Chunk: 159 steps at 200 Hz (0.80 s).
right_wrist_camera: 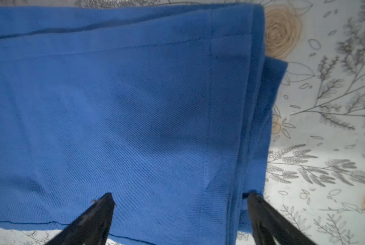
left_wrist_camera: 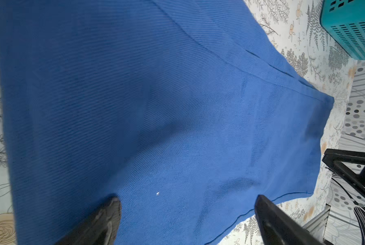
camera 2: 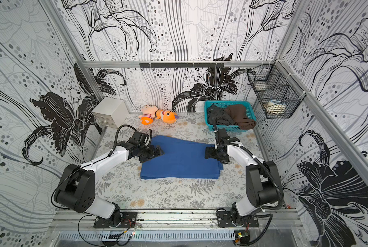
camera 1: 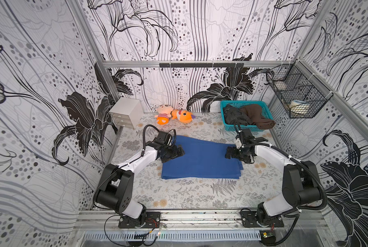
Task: Roll up the long pants
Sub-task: Fold the long pant at the center of the board.
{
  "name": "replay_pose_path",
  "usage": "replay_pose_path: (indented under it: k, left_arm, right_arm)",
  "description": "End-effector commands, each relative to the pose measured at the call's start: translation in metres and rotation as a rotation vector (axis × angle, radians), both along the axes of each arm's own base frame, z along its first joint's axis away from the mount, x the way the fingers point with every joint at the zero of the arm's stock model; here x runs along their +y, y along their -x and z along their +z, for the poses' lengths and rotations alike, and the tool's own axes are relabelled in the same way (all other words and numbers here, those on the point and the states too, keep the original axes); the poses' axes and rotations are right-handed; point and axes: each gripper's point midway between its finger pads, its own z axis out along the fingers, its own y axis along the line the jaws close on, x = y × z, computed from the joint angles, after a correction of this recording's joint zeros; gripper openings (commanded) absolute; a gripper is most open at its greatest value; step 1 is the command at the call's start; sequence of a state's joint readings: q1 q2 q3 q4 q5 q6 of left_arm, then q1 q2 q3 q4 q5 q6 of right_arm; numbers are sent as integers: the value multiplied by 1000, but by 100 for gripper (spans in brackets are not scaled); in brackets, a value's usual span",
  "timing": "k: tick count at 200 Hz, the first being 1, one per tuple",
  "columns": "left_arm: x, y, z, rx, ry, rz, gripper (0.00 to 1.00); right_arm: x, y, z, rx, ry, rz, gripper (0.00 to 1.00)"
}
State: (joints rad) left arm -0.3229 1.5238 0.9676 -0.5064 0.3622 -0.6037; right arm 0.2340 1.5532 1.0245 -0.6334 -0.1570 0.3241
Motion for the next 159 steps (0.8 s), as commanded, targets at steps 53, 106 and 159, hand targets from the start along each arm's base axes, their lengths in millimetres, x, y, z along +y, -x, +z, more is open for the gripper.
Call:
replay_pose_path:
  k: [53,106,159]
  left_arm:
    - [11,-45,26,-94,-9,9,99]
    - [-3,-71,-13,-13,-9,-48,99]
    - [0,-41,-47,64,29,24,99]
  right_arm:
    - [22,14,-5,27,20,26,100]
    - [41,30,-15,51,36,54,100]
    - [40,18,-22,73,92,58,99]
